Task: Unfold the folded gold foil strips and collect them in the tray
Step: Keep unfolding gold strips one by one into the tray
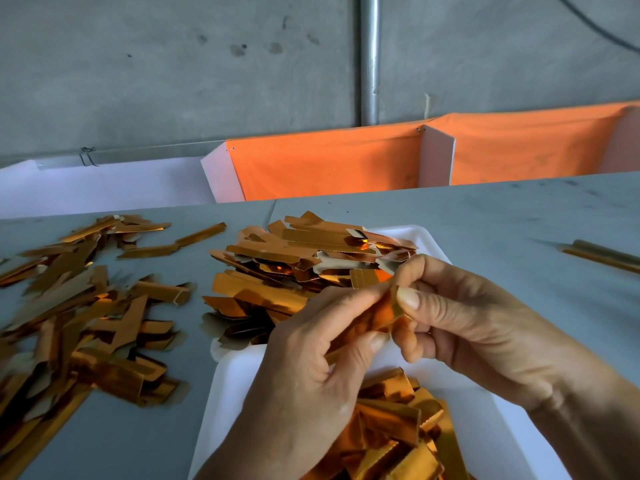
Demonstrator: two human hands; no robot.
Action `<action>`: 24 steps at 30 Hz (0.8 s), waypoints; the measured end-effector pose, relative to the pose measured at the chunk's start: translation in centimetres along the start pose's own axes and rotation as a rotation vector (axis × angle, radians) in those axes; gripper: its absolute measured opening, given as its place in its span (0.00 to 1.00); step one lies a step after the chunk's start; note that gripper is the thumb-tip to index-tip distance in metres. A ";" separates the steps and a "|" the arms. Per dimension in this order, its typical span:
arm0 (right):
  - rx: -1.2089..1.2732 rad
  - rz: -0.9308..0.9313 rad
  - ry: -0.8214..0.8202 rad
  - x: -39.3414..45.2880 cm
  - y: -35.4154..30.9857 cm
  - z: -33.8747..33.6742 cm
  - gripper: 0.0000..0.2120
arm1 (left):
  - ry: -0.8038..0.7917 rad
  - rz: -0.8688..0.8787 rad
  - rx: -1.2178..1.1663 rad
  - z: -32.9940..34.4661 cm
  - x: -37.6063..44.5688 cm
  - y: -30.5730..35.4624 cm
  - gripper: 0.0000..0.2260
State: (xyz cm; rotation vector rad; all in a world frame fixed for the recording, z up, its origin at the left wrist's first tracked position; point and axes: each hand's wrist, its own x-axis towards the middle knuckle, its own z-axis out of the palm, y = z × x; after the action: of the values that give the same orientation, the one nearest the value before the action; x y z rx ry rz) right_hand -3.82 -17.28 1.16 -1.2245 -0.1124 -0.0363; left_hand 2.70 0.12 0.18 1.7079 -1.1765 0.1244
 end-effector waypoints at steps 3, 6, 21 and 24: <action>-0.034 0.018 0.020 0.0 0.2 0.2 0.13 | 0.023 -0.010 0.018 0.1 0.0 0.0 0.17; -0.031 0.143 -0.026 -0.1 0.2 0.2 0.20 | 0.067 -0.019 0.074 0.1 0.0 -0.1 0.17; -0.037 0.167 0.027 -0.3 -0.3 -0.1 0.18 | 0.040 0.072 0.133 0.6 0.2 0.0 0.24; -0.269 0.124 0.075 0.0 -0.3 0.1 0.12 | 0.045 0.001 -0.032 0.4 0.0 0.4 0.23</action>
State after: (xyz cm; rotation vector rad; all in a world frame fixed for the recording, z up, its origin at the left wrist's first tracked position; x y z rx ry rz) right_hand -3.87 -17.34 1.49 -1.4951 0.0358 0.0108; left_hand 2.27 -0.22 0.26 1.6681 -1.1404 0.1438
